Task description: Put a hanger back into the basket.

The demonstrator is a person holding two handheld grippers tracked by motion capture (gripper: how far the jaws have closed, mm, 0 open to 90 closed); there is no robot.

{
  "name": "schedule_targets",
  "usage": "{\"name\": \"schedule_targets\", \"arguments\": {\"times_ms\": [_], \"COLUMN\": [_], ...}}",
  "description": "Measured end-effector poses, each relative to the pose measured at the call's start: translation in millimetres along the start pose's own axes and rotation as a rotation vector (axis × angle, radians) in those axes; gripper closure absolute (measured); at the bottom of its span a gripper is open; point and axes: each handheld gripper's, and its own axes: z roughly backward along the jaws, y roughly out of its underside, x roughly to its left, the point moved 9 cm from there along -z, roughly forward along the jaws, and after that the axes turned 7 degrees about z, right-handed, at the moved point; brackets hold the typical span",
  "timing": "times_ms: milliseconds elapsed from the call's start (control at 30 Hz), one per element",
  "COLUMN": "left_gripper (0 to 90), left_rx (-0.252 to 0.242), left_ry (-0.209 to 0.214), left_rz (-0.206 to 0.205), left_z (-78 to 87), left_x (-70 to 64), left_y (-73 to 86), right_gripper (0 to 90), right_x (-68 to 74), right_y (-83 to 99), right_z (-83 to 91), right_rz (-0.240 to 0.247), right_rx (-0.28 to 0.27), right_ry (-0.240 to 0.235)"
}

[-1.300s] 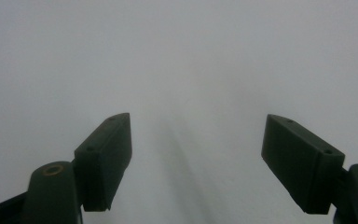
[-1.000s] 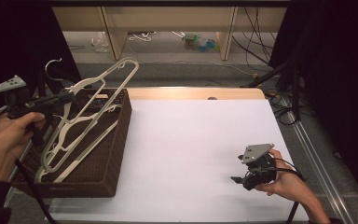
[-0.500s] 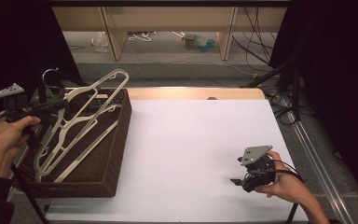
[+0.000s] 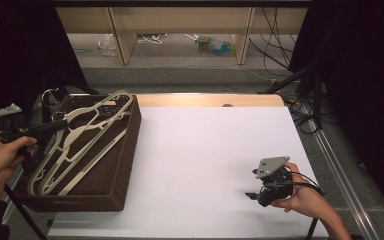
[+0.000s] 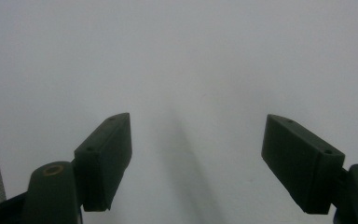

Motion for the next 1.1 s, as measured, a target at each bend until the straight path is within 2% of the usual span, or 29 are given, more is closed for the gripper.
{"name": "schedule_targets", "arguments": {"times_ms": [133, 233, 333, 600, 700, 767, 833, 900, 933, 967, 1000, 1067, 1100], "left_gripper": [85.7, 85.6, 85.6, 85.0, 84.6, 83.7, 83.2, 82.1, 81.5, 80.6, 79.6, 76.1, 74.3], "left_rx": [0.021, 0.048, 0.07, 0.131, 0.153, 0.15, 0.17, 0.168, 0.166, 0.178, 0.191, 0.206, 0.202], "left_ry": [0.011, -0.008, -0.003, -0.031, -0.051, -0.097, -0.149, -0.188, -0.201, -0.248, -0.273, -0.305, -0.325], "left_rz": [0.01, 0.012, 0.019, 0.031, 0.041, 0.056, 0.031, 0.056, 0.055, 0.037, 0.019, -0.01, -0.009], "left_z": [-3.6, -8.7, -14.0, -32.1, -36.1, -34.1, -33.0, -32.7, -32.9, -32.6, -32.1, -32.4, -32.0], "left_x": [1.8, 4.9, 4.5, 8.7, 13.3, 20.4, 26.3, 32.3, 33.8, 38.1, 40.6, 45.5, 48.2], "left_y": [5.2, 9.7, 13.3, 30.2, 36.8, 37.7, 40.0, 40.5, 40.5, 41.8, 43.0, 45.1, 45.9], "right_gripper": [25.3, 25.3, 25.3, 25.3, 25.2, 25.3, 25.4, 25.3, 25.3, 25.3, 25.2, 25.2, 25.3], "right_x": [0.8, 1.3, 1.1, 1.3, 1.4, 1.8, 2.0, 1.8, 2.1, 2.0, 2.0, 3.3, 3.1], "right_y": [1.3, 1.1, 1.4, 0.9, 0.6, 1.5, 1.1, 1.1, 0.8, 0.7, 1.0, 1.3, 1.1], "right_z": [-2.6, -2.9, -2.6, -1.2, -0.2, -1.7, -2.9, -2.9, -2.7, -2.7, -3.1, -3.5, -3.9], "right_rz": [0.005, 0.001, 0.002, 0.004, -0.014, 0.003, 0.004, 0.005, 0.004, 0.004, 0.003, 0.0, 0.006], "right_rx": [0.006, 0.006, 0.004, -0.001, -0.003, 0.004, 0.0, 0.003, -0.001, -0.001, 0.002, 0.01, 0.006], "right_ry": [-0.007, -0.007, -0.009, -0.01, -0.01, -0.012, -0.013, -0.012, -0.013, -0.013, -0.012, -0.016, -0.014]}}
